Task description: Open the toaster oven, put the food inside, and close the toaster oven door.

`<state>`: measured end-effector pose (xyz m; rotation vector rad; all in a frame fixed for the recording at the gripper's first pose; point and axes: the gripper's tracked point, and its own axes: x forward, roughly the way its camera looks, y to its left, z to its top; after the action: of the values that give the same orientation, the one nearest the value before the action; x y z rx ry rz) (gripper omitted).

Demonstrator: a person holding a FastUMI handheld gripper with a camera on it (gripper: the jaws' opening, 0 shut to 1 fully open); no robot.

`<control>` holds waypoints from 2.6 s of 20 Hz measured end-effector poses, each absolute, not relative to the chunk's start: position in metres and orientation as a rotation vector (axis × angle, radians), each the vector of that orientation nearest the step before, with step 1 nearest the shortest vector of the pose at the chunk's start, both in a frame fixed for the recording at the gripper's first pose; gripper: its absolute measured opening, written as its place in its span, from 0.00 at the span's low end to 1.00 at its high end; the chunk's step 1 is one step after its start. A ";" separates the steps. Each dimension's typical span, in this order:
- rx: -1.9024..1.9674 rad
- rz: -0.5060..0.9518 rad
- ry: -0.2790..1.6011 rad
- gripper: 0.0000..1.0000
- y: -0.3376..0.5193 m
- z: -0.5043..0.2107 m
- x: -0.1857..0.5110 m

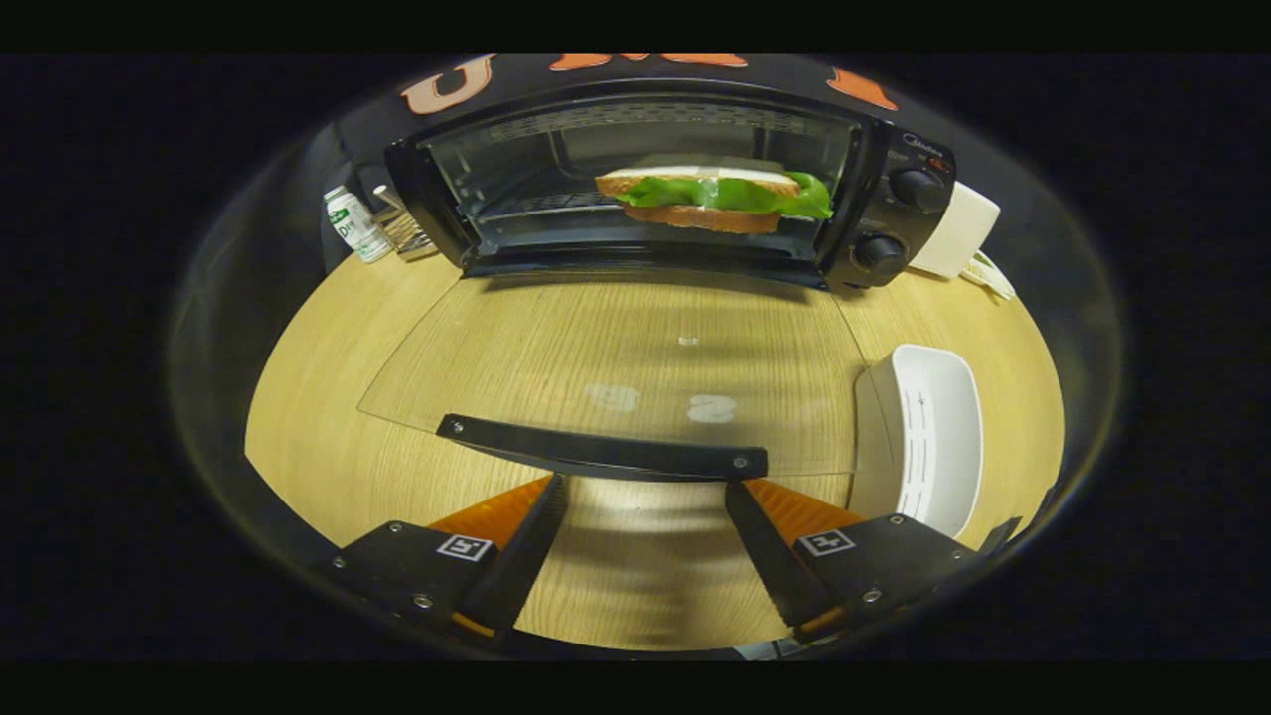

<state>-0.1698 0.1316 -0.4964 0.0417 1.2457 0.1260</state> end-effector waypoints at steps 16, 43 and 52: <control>0.145 0.129 0.970 0.95 0.139 -0.407 -0.065; 0.152 0.231 0.483 0.97 0.123 -0.173 0.019; 0.127 0.185 0.157 0.98 0.094 -0.032 0.031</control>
<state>0.0310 0.0937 -0.0319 0.1268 0.1566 0.1849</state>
